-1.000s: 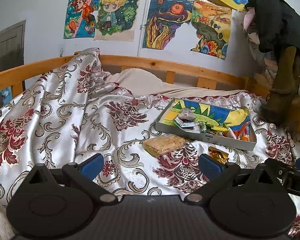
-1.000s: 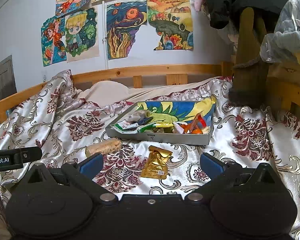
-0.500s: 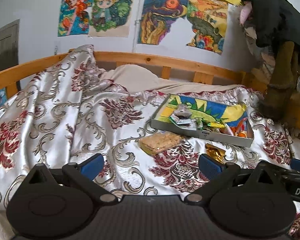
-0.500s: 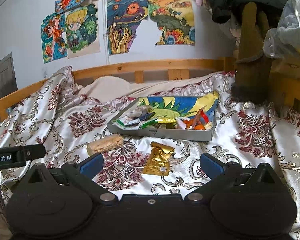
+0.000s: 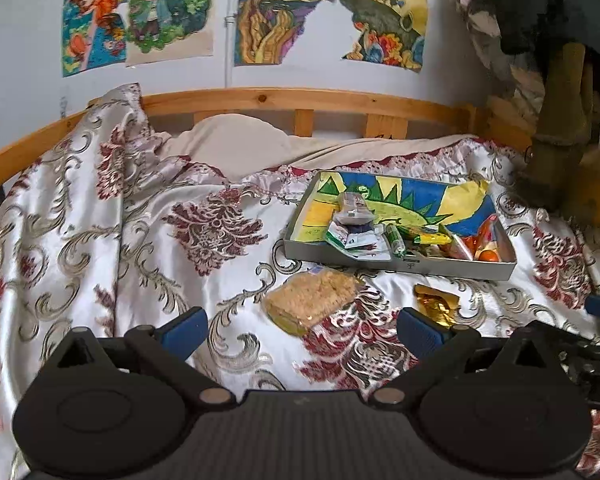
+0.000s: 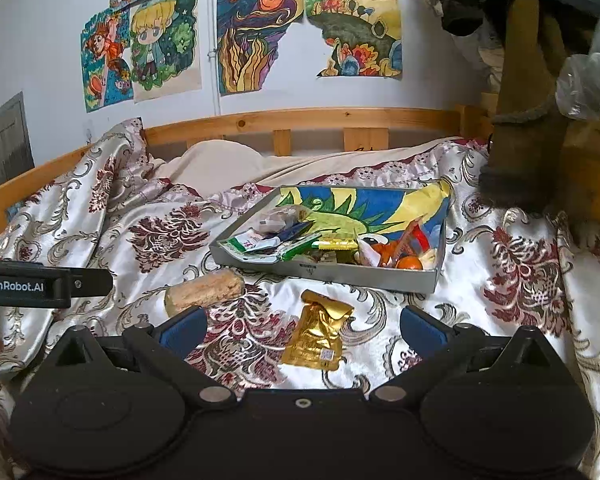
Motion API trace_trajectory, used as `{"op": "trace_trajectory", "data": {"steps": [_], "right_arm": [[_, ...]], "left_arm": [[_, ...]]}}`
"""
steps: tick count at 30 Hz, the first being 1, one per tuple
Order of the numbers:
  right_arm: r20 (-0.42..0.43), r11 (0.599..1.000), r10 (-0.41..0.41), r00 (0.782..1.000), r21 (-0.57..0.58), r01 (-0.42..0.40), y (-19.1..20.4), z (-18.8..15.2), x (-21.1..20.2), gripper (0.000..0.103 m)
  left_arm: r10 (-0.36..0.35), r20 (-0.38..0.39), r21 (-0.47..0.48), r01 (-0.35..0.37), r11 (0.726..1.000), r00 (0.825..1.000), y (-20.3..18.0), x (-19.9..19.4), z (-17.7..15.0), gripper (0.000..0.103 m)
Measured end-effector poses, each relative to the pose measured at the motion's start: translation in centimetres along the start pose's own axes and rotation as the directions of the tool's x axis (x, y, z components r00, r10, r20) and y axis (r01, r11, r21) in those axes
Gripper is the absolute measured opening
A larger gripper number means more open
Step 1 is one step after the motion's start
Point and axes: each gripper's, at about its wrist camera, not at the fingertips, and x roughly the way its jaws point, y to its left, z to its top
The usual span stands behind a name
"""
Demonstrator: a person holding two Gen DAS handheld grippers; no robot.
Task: Organize snacks
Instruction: 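Lower the left tool onto the rice-cracker pack while the right approaches the gold wrapper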
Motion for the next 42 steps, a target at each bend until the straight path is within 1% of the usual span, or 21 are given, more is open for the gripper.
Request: {"op": "trace_trajectory", "data": {"steps": [4, 10, 13, 17, 20, 27, 35, 39, 42], "right_arm": [[-0.016, 1.0, 0.0, 1.0, -0.028, -0.001, 0.0, 0.5, 1.7, 0.102], [-0.042, 0.996, -0.005, 0.999, -0.091, 0.001, -0.1, 0.4, 4.6, 0.102], [-0.055, 0.995, -0.004, 0.998, -0.101, -0.002, -0.1, 0.2, 6.3, 0.102], [-0.08, 0.997, -0.009, 0.997, -0.082, 0.002, -0.3, -0.2, 8.6, 0.102], [-0.103, 0.998, -0.019, 0.994, -0.067, 0.012, -0.5, -0.5, 10.1, 0.102], [-0.169, 0.999, -0.033, 0.985, 0.019, 0.036, -1.4, -1.0, 13.4, 0.102], [-0.236, 0.993, -0.03, 0.971, 0.105, 0.056, -2.5, -2.0, 15.9, 0.102], [-0.256, 0.992, -0.024, 0.966, 0.11, 0.054, -2.5, -2.4, 16.9, 0.102], [-0.261, 0.994, -0.029, 0.965, 0.093, 0.055, -2.2, -2.7, 17.4, 0.102]], "left_arm": [[0.005, -0.009, 0.029, -0.005, 1.0, 1.0, 0.1, 2.0, 0.4, 0.103], [-0.033, -0.047, 0.031, 0.034, 0.999, 0.998, 1.0, 5.2, 0.7, 0.103], [-0.042, -0.061, 0.043, 0.045, 0.998, 0.997, 1.3, 7.2, 1.0, 0.103], [-0.038, -0.089, 0.043, 0.042, 0.998, 0.995, 1.4, 9.9, 1.0, 0.103], [-0.045, -0.105, 0.034, 0.049, 0.998, 0.993, 1.5, 11.2, 0.9, 0.103], [-0.049, -0.111, 0.076, 0.058, 0.995, 0.993, 1.1, 13.6, 0.9, 0.103], [-0.062, -0.127, 0.071, 0.072, 0.995, 0.99, 1.5, 15.9, 0.8, 0.103], [-0.09, -0.129, 0.073, 0.1, 0.992, 0.988, 1.7, 17.0, 0.7, 0.103], [-0.109, -0.14, 0.053, 0.117, 0.992, 0.984, 2.0, 17.9, 0.5, 0.103]]}}
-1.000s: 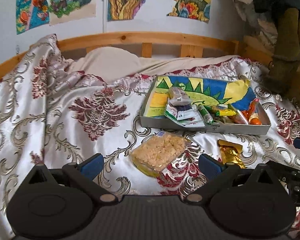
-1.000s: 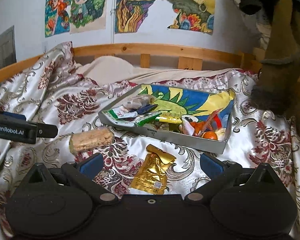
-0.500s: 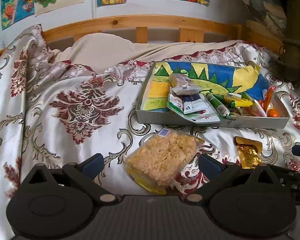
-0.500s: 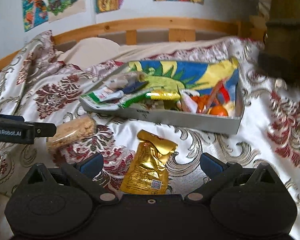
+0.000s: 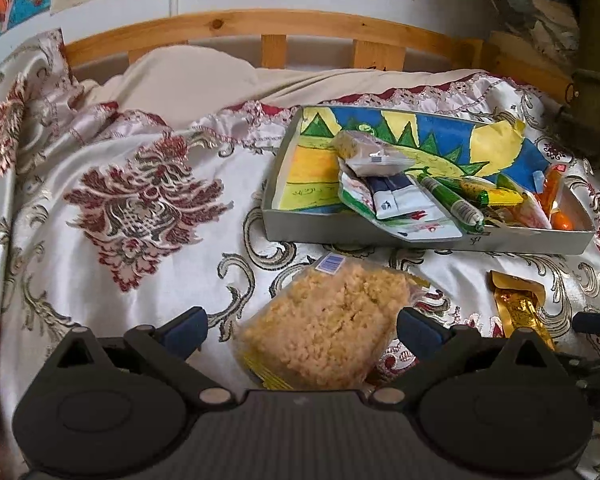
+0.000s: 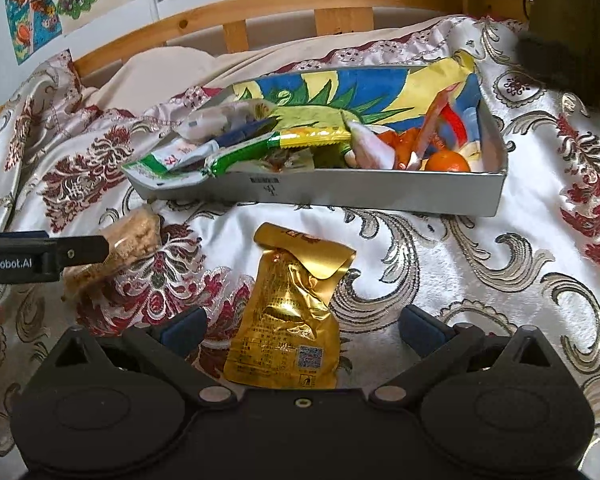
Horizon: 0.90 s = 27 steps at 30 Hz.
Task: Organize snacks
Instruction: 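Lower the left tool onto the rice-cracker pack while the right approaches the gold wrapper, then close the left tool on the rice-cracker pack while the right grips the gold wrapper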
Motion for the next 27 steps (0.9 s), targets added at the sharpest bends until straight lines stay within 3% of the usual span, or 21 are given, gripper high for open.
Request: {"op": "trace_trajectory", "data": {"steps": [9, 17, 23, 27], "right_arm": [[0.007, 1.0, -0.012, 1.0, -0.026, 0.012, 0.5, -0.1, 0.8, 0.102], [0.022, 1.0, 0.014, 1.0, -0.011, -0.014, 0.5, 0.0, 1.1, 0.102], [0.043, 0.999, 0.04, 0.998, -0.023, -0.039, 0.8, -0.2, 1.4, 0.093], [0.042, 0.997, 0.045, 0.998, -0.058, -0.042, 1.4, -0.4, 1.8, 0.082]], "left_arm": [[-0.104, -0.018, 0.009, 0.104, 0.994, 0.994, 0.4, 1.6, 0.4, 0.103], [-0.142, -0.079, 0.028, 0.144, 0.989, 0.987, 0.6, 3.6, 0.7, 0.102], [-0.166, -0.098, -0.015, 0.166, 0.986, 0.981, 1.2, 3.9, 0.7, 0.101], [-0.182, -0.125, 0.022, 0.187, 0.982, 0.975, 0.6, 3.9, 0.3, 0.091]]}}
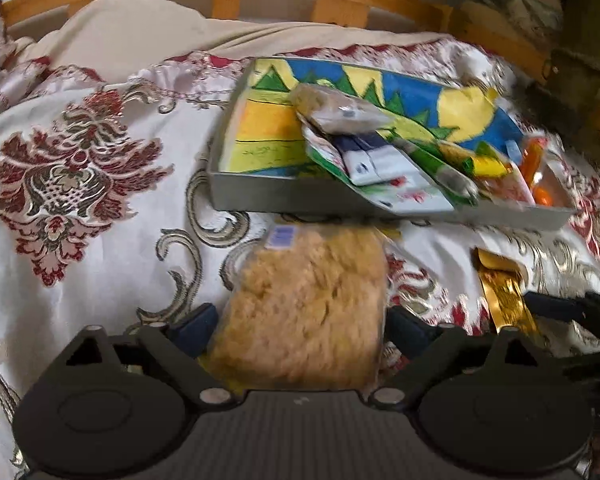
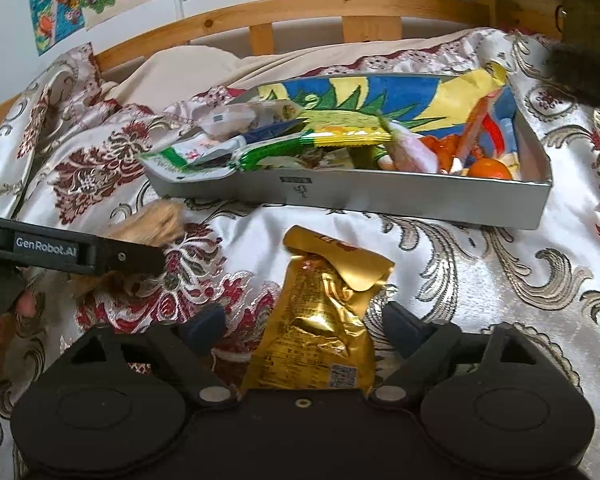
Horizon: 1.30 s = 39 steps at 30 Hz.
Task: Organize snacks
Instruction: 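Close the left tool on the rice-cracker pack while the right grips the gold wrapper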
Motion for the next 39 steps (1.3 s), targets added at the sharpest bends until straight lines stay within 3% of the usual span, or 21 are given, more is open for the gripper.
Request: {"op": "trace_trajectory", "data": {"steps": [2, 6, 11, 18, 24, 35, 39], "right_arm": [[-0.001, 1.0, 0.001, 1.0, -0.02, -0.001, 0.4, -0.1, 0.1, 0.077], [0.001, 0.999, -0.005, 1.0, -0.05, 0.005, 0.9, -0.3, 0.0, 0.06], [-0.006, 0.999, 0.003, 1.0, -0.047, -0.003, 0.9, -0.3, -0.4, 0.053], [-0.015, 0.996, 0.016, 1.0, -0.092, -0.017, 1.8, -0.6, -0.8, 0.054], [-0.016, 0.994, 0.012, 1.0, -0.112, -0.014, 1.8, -0.7, -0.7, 0.053], [-0.007, 0.987, 0.006, 1.0, -0.159, -0.007, 2.6, -0.7, -1.6, 0.034], [0.005, 0.981, -0.008, 1.0, -0.192, 0.008, 3.0, -0.8, -2.8, 0.02]], "left_arm": [[-0.008, -0.002, 0.015, 0.008, 1.0, 1.0, -0.5, -0.2, -0.1, 0.085], [-0.005, -0.005, 0.009, 0.005, 1.0, 1.0, -1.2, -0.7, -0.2, 0.082], [-0.017, -0.014, 0.005, 0.018, 1.0, 1.0, -2.3, -2.3, -1.1, 0.081], [0.022, -0.037, 0.039, -0.021, 0.999, 0.999, -4.4, -3.0, -1.9, 0.082], [0.027, -0.037, 0.01, -0.027, 1.0, 0.999, -4.3, -2.9, -1.9, 0.081], [0.046, -0.059, -0.041, -0.049, 0.998, 0.997, -4.9, -4.1, -2.7, 0.076], [0.051, -0.058, -0.084, -0.055, 0.995, 0.997, -5.2, -5.3, -3.3, 0.076]]}}
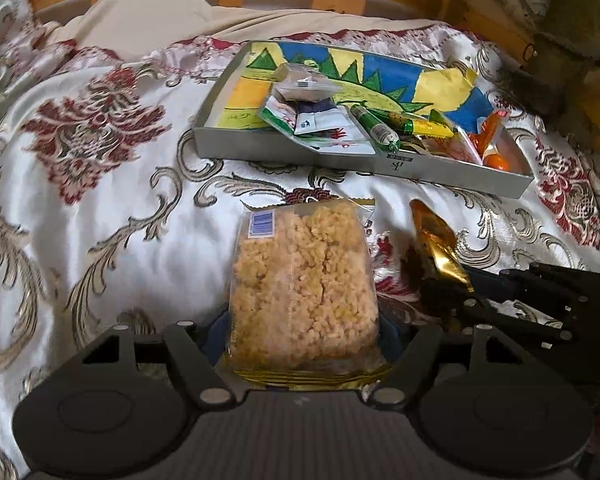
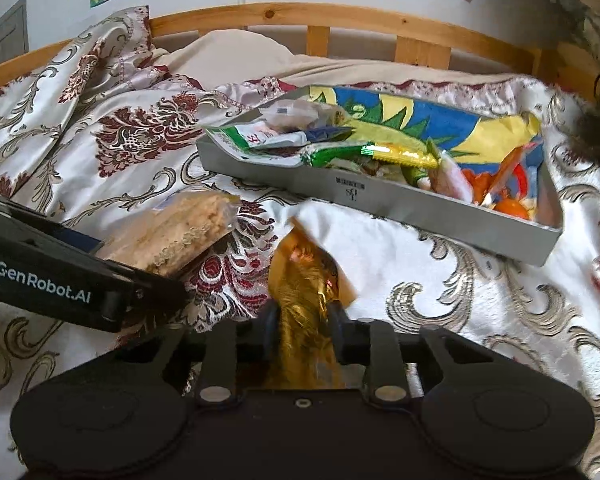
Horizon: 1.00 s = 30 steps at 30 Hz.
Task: Organize snacks
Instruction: 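Close the left tool on the rice-cracker pack while the right grips the gold wrapper, then carry the rice-cracker pack and gold wrapper over the grey tray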
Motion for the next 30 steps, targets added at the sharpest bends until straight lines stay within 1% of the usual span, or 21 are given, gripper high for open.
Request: {"op": "trace_trajectory", "data": {"steps": [1, 3, 6, 10, 16, 20, 26, 30], "right_arm": [[-0.001, 1.0, -0.001, 1.0, 0.0, 0.001, -0.1, 0.0, -0.3, 0.018], [-0.01, 1.0, -0.002, 1.0, 0.001, 0.002, -0.3, -0.1, -0.6, 0.018], [-0.008, 1.0, -0.007, 1.0, 0.006, 0.007, -0.5, -0.4, -1.1, 0.016], [0.004, 1.0, -0.014, 1.0, -0.006, 0.014, -0.5, -0.5, -2.0, 0.016], [0.072, 0.998, -0.01, 0.997, -0.054, 0.014, 0.3, -0.4, -4.7, 0.016], [0.114, 0.998, -0.001, 0.993, -0.066, 0.008, 0.6, -0.4, -6.7, 0.016], [0.153, 0.998, -0.019, 0.988, -0.063, 0.029, 0.3, -0.5, -9.1, 0.016], [0.174, 0.998, -0.041, 0.984, -0.046, 0.049, -0.3, -0.5, -10.1, 0.016]], "left_arm": [[0.0, 0.001, -0.004, 0.0, 1.0, 1.0, -0.1, -0.2, -0.2, 0.076], [0.012, 0.003, -0.004, -0.012, 1.0, 1.0, -0.3, -0.7, -0.4, 0.076], [0.02, 0.013, -0.038, -0.019, 0.999, 1.0, -0.4, -1.5, -0.9, 0.076], [0.03, 0.057, -0.076, -0.026, 0.997, 0.998, -0.4, -3.5, -1.5, 0.076], [0.063, 0.153, -0.159, -0.038, 0.986, 0.986, 0.2, -7.3, -2.5, 0.076], [0.078, 0.193, -0.197, -0.039, 0.98, 0.978, 0.5, -8.8, -2.8, 0.076], [0.049, 0.248, -0.206, 0.003, 0.978, 0.967, 0.2, -10.2, -2.9, 0.076], [0.043, 0.267, -0.185, 0.008, 0.983, 0.963, -0.2, -10.3, -2.9, 0.076]]}}
